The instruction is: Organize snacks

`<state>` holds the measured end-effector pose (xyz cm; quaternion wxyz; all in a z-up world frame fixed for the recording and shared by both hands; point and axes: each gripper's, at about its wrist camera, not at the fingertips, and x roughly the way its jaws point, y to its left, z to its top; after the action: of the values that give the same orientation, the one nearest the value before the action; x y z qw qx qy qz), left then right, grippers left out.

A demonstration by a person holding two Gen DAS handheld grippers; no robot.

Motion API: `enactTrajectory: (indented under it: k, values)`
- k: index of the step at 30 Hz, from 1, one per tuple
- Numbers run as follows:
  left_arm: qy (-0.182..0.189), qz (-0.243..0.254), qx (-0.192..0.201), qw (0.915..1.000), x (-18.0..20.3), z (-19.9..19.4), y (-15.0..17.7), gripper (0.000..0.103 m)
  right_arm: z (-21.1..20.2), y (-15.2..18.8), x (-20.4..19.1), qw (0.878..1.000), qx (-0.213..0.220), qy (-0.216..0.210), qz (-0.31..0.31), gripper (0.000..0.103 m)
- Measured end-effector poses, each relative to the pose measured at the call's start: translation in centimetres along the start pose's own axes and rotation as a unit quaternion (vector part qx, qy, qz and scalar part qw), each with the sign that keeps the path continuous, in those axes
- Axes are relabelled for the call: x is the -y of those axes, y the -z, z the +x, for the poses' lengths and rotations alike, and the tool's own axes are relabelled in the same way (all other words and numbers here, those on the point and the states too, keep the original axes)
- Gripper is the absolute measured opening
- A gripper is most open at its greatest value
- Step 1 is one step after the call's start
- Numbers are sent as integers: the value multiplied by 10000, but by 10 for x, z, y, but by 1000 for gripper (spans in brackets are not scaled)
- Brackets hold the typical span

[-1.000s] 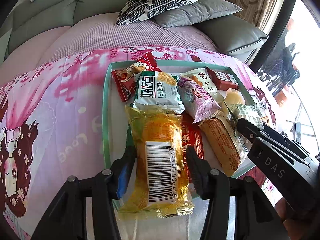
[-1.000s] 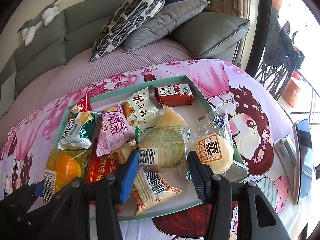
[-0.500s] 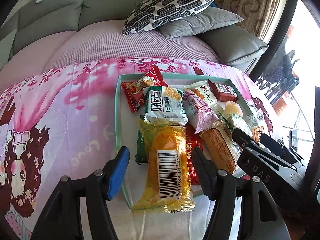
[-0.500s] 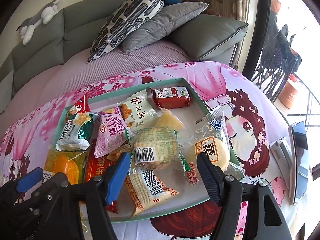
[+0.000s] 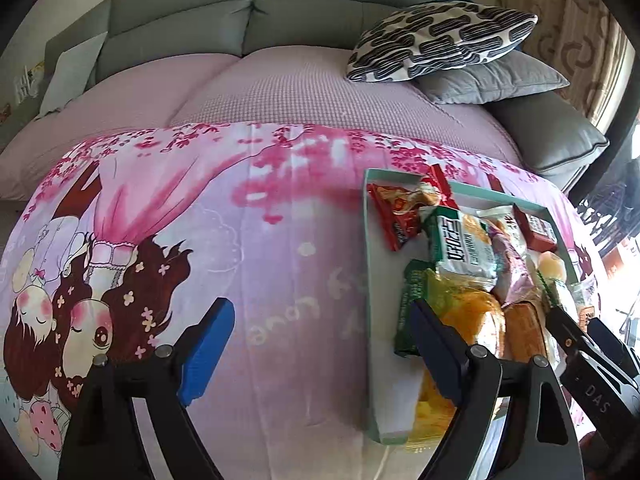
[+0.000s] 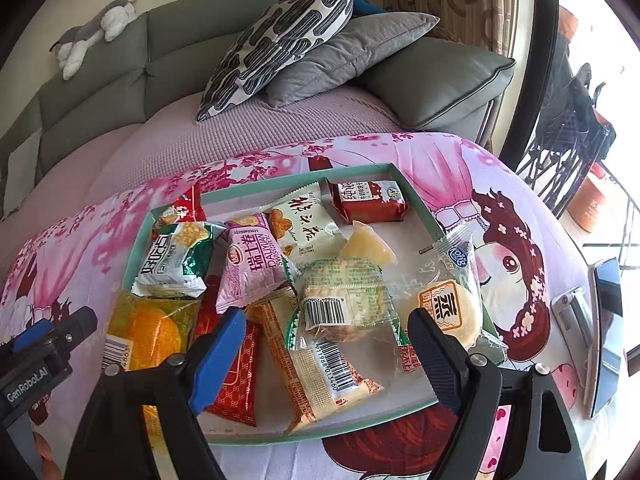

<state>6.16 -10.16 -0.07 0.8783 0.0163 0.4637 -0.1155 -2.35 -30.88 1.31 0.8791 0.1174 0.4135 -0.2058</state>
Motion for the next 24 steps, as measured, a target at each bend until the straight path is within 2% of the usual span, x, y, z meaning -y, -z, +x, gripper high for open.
enactTrajectory:
  k: [4, 7, 8, 9, 16, 24]
  values:
    - [-197, -54, 29, 9998, -8, 4, 0, 91, 0, 0, -4, 10000, 13, -22, -75, 88]
    - [-292, -25, 64, 9995, -8, 5, 1, 92, 0, 1, -6, 9999, 48, -22, -105, 100]
    - [-303, -21, 83, 9995, -7, 5, 1, 96, 0, 1, -6, 9999, 63, -24, -109, 103]
    - [-310, -25, 99, 9995, -7, 6, 2, 101, 0, 1, -6, 9999, 80, -24, -117, 103]
    - [-236, -4, 55, 9997, -5, 8, 1, 101, 0, 1, -8, 9998, 77, -24, -191, 103]
    - [-689, 52, 78, 9976, -5, 0, 4, 101, -6, 4, -14, 9994, 77, -61, -320, 103]
